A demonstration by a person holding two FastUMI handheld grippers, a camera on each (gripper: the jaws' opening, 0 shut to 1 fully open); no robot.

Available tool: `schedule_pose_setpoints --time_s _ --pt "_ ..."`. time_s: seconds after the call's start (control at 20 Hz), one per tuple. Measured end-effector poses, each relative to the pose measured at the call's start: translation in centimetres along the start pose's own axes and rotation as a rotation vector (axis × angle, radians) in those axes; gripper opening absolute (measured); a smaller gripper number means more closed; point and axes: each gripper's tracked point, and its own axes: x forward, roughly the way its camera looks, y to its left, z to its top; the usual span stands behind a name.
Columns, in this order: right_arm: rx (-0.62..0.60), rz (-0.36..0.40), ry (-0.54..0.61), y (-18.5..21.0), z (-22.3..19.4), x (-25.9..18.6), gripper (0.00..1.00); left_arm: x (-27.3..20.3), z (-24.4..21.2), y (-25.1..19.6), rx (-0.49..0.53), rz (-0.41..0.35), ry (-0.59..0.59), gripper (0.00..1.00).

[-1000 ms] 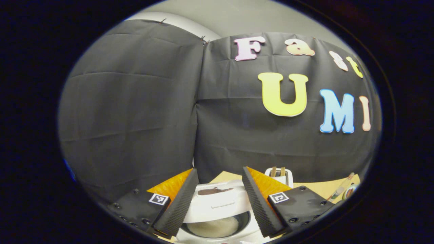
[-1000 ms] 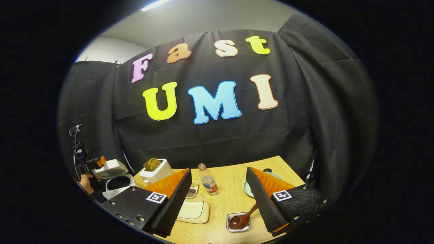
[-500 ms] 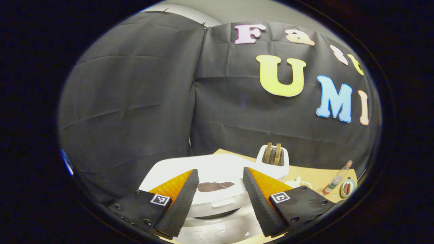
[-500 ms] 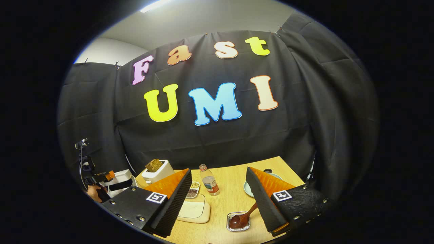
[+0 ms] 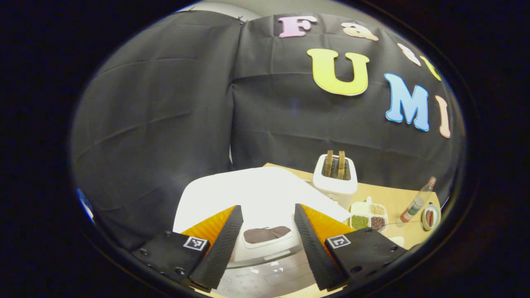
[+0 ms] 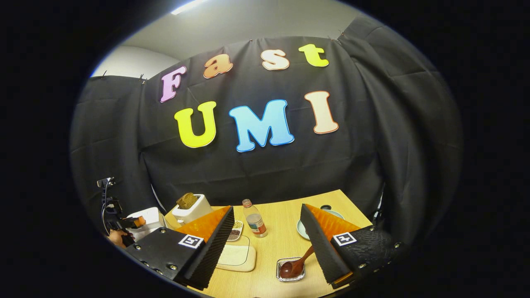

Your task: Close the left gripper, press the button to open the rice cooker; take a wooden spoon from the chopstick holder with the right hand, scoop a spoonful of rice and pour it into the rice cooker, then put the wooden spoon back into the chopstick holder.

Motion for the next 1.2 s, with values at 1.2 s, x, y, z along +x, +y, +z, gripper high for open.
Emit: schedule_pose_setpoints --time_s 1.2 --pt "-0.048 0.003 -0.104 0.6 4.2 -1.6 0.98 -12.5 14.2 -7.7 -0.009 -0.262 -0.285 0.91"
